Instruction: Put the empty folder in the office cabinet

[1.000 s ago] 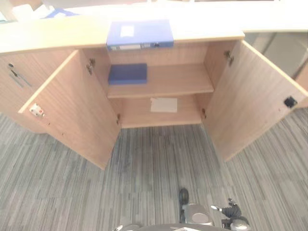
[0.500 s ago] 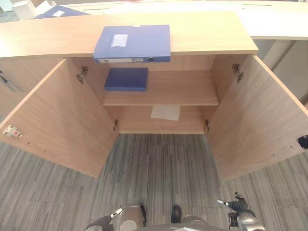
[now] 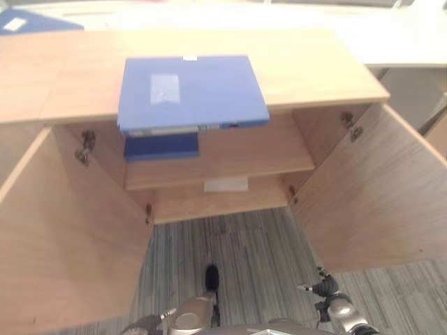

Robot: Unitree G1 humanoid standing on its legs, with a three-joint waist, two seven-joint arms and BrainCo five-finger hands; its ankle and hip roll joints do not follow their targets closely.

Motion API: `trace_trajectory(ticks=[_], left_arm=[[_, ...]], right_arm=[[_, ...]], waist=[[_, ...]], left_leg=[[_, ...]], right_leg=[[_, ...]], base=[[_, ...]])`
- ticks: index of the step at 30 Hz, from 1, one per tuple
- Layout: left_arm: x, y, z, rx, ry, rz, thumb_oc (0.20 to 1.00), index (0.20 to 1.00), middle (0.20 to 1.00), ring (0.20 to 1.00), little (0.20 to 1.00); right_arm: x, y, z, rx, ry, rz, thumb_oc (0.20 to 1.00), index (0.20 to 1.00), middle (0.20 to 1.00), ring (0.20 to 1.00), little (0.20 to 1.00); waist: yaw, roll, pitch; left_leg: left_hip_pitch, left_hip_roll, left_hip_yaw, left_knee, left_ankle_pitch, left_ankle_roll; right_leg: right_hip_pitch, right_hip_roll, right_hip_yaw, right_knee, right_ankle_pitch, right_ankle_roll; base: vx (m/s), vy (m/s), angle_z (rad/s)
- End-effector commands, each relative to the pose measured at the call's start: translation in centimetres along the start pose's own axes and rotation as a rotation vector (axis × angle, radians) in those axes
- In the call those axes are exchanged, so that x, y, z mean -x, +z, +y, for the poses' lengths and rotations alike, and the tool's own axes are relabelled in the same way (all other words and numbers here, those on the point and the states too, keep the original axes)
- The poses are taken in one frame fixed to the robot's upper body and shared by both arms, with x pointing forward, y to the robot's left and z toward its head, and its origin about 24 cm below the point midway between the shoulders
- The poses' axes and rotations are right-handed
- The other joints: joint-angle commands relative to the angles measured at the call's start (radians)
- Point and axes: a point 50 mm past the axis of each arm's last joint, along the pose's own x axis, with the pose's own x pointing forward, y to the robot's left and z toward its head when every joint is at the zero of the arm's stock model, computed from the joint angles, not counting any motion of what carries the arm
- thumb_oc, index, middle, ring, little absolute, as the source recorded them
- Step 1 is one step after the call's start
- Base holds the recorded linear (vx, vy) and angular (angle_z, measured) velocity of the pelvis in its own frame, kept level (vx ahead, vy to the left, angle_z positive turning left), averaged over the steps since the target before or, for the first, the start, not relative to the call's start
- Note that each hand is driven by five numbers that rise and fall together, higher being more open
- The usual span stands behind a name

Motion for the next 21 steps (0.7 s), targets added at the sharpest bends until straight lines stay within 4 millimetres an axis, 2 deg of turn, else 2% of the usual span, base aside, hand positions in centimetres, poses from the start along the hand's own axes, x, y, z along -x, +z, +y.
trace_trajectory(ticks=[1, 6, 8, 10, 12, 13, 14, 15, 18, 21], left_arm=[[-0.1, -0.4, -0.5, 0.003, 0.009, 0.002, 1.0, 1.0, 1.0, 1.0, 1.0], [-0.1, 0.3, -0.4, -0.005, 0.021, -0.032, 1.0, 1.0, 1.0, 1.0, 1.0], [-0.1, 0.4, -0.1, -0.009, 0.066, -0.062, 1.0, 1.0, 1.0, 1.0, 1.0], [0.0, 0.6, 0.2, 0.007, 0.089, -0.086, 1.0, 1.0, 1.0, 1.0, 1.0], [0.0, 0.6, 0.2, 0.007, 0.089, -0.086, 1.0, 1.0, 1.0, 1.0, 1.0], [0.0, 0.7, 0.3, 0.008, 0.104, -0.1, 1.0, 1.0, 1.0, 1.0, 1.0], [0.2, 0.7, 0.7, -0.008, 0.168, -0.169, 1.0, 1.0, 1.0, 1.0, 1.0], [0.3, 0.9, 0.9, -0.006, 0.182, -0.191, 1.0, 1.0, 1.0, 1.0, 1.0], [0.7, 2.8, 0.9, -0.01, 0.229, -0.315, 1.0, 1.0, 1.0, 1.0, 1.0], [1.3, 4.6, 1.3, -0.011, 0.307, -0.408, 1.0, 1.0, 1.0, 1.0, 1.0]], right_arm=[[-0.1, 1.5, -2.2, 0.071, -0.085, -0.073, 1.0, 1.0, 1.0, 1.0, 1.0], [-0.2, 1.9, -1.9, 0.098, -0.098, -0.09, 1.0, 1.0, 1.0, 1.0, 1.0], [-0.4, 2.9, -1.7, 0.144, -0.101, -0.12, 1.0, 1.0, 1.0, 1.0, 1.0], [-0.5, 3.1, -1.4, 0.167, -0.09, -0.126, 1.0, 1.0, 1.0, 1.0, 1.0], [-0.5, 3.1, -1.4, 0.167, -0.09, -0.126, 1.0, 1.0, 1.0, 1.0, 1.0], [-0.5, 3.1, -1.4, 0.17, -0.089, -0.123, 1.0, 1.0, 1.0, 1.0, 1.0], [-0.5, 3.2, -1.3, 0.157, -0.09, -0.124, 1.0, 1.0, 1.0, 1.0, 1.0], [-0.5, 3.3, -1.5, 0.14, -0.099, -0.122, 1.0, 1.0, 1.0, 1.0, 1.0], [-0.3, 3.2, -2.9, 0.13, -0.128, -0.119, 1.0, 1.0, 1.0, 1.0, 1.0], [-0.1, 2.6, -3.5, 0.133, -0.145, -0.112, 1.0, 1.0, 1.0, 1.0, 1.0]], waist=[[0.01, 0.046, -0.048], [0.014, 0.052, -0.05], [0.029, 0.051, -0.052], [0.035, 0.045, -0.049], [0.035, 0.045, -0.049], [0.038, 0.042, -0.048], [0.052, 0.024, -0.042], [0.053, 0.023, -0.036], [0.045, 0.026, -0.038], [0.047, 0.033, -0.048]], left_leg=[[0.016, 0.031, 0.002, 0.069, -0.196, -0.059], [0.038, 0.038, 0.032, 0.06, -0.207, -0.052], [0.051, 0.062, 0.088, 0.059, -0.219, -0.047], [0.062, 0.075, 0.112, 0.057, -0.224, -0.056], [0.062, 0.075, 0.112, 0.057, -0.224, -0.056], [0.069, 0.082, 0.124, 0.053, -0.225, -0.063], [0.072, 0.107, 0.147, 0.07, -0.231, -0.081], [0.077, 0.115, 0.147, 0.071, -0.228, -0.084], [0.073, 0.128, 0.147, 0.069, -0.216, -0.108], [0.074, 0.132, 0.131, 0.055, -0.204, -0.126]], right_leg=[[-0.188, 0.025, -0.021, -0.002, 0.097, 0.003], [-0.199, -0.009, -0.049, 0.015, 0.105, 0.026], [-0.217, -0.066, -0.105, 0.032, 0.133, 0.052], [-0.225, -0.092, -0.125, -0.001, 0.177, 0.068], [-0.225, -0.092, -0.125, -0.001, 0.177, 0.068], [-0.226, -0.104, -0.136, -0.025, 0.199, 0.077], [-0.234, -0.113, -0.162, -0.052, 0.226, 0.097], [-0.228, -0.108, -0.164, -0.053, 0.218, 0.099], [-0.212, -0.094, -0.176, -0.095, 0.209, 0.088], [-0.184, -0.08, -0.186, -0.138, 0.206, 0.078]], base=[[0.07, 0.115, -0.2], [0.06, 0.064, -0.02], [0.05, -0.051, -0.15], [0.01, -0.129, -0.65], [0.01, -0.064, -0.18], [0.04, -0.311, -0.02], [0.04, -0.361, -0.09], [0.02, -0.331, -0.28], [-0.03, -0.065, -0.18], [0.0, -0.055, 0.08]])
